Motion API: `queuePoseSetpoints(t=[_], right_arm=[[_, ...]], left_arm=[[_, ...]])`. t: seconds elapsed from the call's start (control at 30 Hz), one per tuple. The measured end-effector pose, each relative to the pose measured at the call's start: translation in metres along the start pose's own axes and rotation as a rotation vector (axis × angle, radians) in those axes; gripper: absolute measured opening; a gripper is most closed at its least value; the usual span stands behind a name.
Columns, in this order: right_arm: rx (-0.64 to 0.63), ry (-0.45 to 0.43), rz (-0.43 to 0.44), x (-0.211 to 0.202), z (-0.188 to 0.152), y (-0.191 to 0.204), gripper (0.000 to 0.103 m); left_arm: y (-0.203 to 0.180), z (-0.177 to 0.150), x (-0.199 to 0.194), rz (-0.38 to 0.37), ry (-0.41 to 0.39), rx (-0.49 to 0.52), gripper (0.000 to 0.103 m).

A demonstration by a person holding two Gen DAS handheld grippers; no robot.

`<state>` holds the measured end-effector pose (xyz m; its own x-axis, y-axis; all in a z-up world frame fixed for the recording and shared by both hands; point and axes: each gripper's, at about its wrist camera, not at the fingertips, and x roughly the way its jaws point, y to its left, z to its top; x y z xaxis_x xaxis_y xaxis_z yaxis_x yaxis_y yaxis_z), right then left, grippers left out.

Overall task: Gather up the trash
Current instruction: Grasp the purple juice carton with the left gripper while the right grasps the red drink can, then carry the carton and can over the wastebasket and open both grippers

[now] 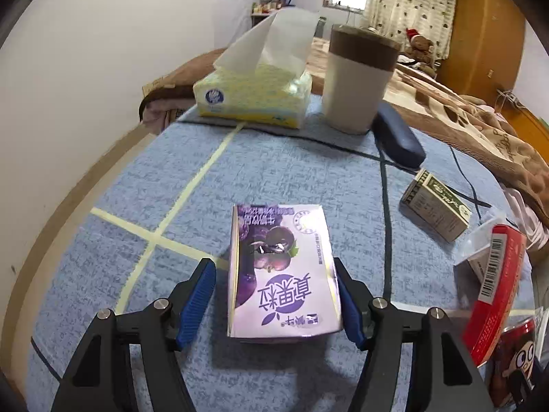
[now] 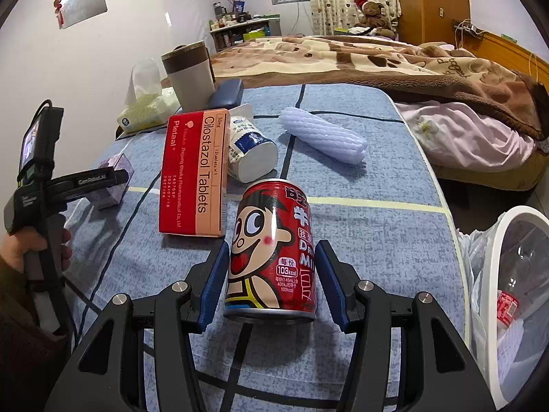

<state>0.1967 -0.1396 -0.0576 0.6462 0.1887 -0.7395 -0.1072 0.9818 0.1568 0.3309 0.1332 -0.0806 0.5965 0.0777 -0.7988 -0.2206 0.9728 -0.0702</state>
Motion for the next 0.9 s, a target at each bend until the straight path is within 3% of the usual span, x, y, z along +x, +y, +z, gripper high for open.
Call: queuePoseSetpoints(t=[0.07, 0.37, 0.9], right_arm=[[-0.001, 0.000, 0.002, -0.001, 0.000, 0.000, 0.053], [-0.002, -0.022, 0.014, -0.006, -0.003, 0.000, 0.053], [0.025, -0.132, 0.039, -0.054, -0.006, -0.013, 0.053]], left_arm=[[0.000, -0.001, 0.001, -0.009, 0.002, -0.001, 0.056], [-0.012, -0.009, -0.023, -0.034, -0.054, 0.050, 0.056], [-0.037, -0.042, -0.104, -0.151, -0.153, 0.105, 0.056]])
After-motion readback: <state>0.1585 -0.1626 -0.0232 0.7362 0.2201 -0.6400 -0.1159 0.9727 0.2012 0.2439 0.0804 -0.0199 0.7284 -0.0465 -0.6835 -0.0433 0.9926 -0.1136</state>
